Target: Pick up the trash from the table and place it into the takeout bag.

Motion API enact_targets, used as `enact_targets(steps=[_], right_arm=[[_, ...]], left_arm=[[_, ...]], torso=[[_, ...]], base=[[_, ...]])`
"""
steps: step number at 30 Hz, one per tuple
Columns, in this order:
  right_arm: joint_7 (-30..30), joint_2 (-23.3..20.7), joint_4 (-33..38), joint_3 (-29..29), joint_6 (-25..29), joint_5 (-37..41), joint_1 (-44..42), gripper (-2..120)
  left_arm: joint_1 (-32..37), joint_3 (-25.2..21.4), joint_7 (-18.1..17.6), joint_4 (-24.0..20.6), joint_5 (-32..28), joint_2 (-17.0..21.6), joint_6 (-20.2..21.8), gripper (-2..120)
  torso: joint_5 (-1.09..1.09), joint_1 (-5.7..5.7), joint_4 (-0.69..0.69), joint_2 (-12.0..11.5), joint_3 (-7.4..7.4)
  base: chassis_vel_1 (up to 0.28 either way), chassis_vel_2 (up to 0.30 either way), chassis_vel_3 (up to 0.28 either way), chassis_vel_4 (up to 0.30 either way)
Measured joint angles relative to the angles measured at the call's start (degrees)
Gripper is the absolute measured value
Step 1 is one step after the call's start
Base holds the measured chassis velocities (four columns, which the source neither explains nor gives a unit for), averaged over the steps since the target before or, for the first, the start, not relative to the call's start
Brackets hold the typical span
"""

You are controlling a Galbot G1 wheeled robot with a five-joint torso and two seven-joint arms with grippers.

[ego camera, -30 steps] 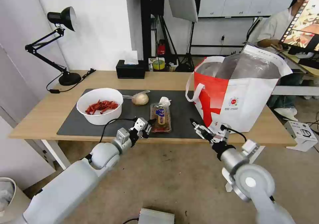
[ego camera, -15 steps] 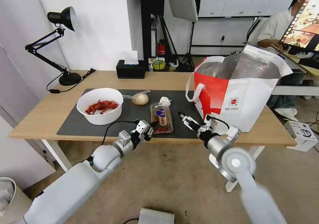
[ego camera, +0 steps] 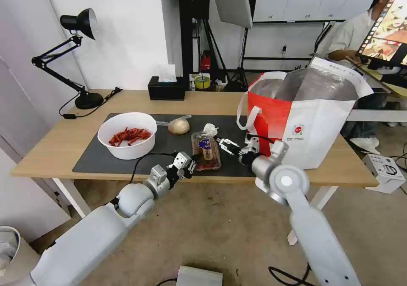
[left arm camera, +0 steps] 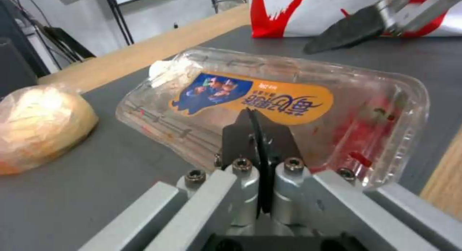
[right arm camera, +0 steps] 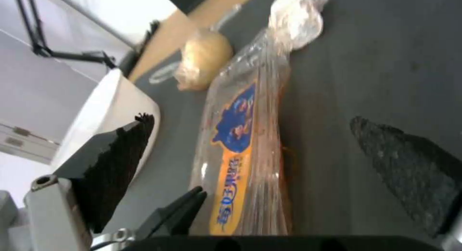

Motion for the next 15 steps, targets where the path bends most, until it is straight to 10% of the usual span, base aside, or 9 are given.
enact_targets(steps=[15], right_arm=[[2.81, 2.76, -7.27, -2.06, -3.05, 1.92, 6.61, 100]], left_arm=[[-0.40, 0.22, -0.10, 0.19, -0.31, 0.03, -0.36, 0]], torso=[[0.00, 0.00, 0.00, 0.00, 0.00]], base=[[0.000, 0.000, 0.000, 0.000]])
